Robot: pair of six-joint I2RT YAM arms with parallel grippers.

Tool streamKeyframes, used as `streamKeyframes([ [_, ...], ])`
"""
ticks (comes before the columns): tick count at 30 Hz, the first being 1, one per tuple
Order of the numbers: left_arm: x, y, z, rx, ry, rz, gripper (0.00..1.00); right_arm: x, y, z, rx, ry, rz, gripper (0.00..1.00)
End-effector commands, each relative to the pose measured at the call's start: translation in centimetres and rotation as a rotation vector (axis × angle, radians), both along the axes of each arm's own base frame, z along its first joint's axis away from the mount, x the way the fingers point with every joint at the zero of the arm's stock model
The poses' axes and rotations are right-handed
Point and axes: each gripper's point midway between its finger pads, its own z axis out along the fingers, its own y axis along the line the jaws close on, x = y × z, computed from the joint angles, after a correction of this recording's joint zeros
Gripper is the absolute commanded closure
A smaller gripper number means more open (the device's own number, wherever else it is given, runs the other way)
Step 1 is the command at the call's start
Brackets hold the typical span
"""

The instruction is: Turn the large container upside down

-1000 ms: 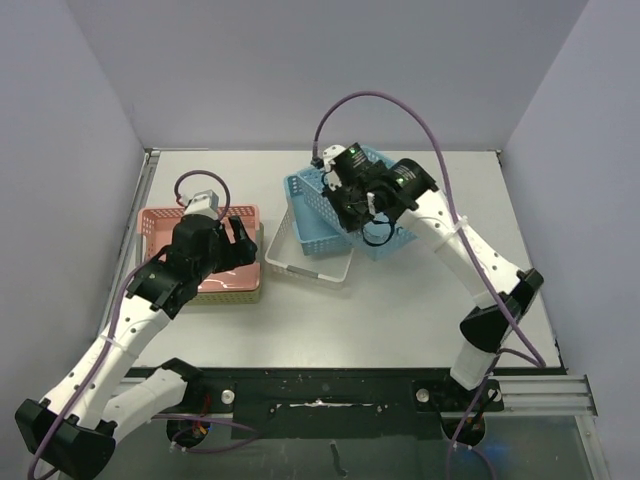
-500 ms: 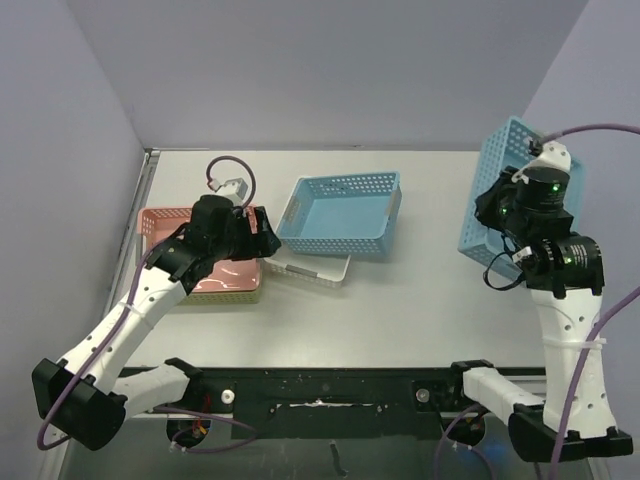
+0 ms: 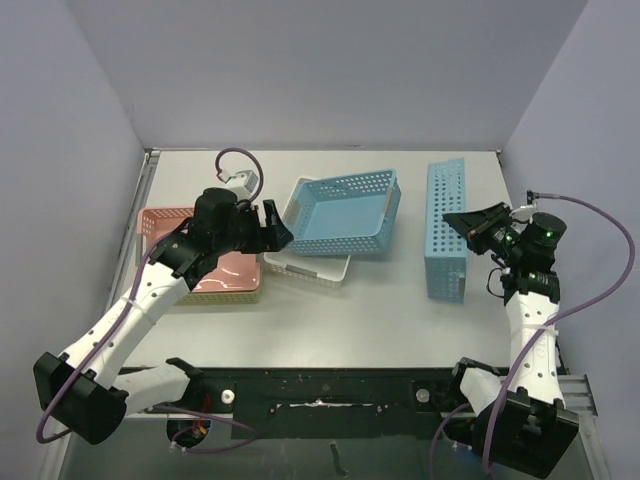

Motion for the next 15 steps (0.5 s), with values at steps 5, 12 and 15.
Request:
streamKeyframes([
  [5,1.2,-0.6,3.1,-0.044,-0.103,0.001,0.26,0.7,2.5,7.5,0.271,-0.379,0.095,1.0],
  [12,1.4,-0.7,3.4,-0.048,-0.112,0.0,0.26,2.1,4.0,5.5,0.421,-0.385,0.093,1.0],
  [15,1.3,-0.6,3.5,-0.049,-0.119,0.004,0.26,2.8,4.9,4.7,0.451,-0.373,0.099,1.0],
])
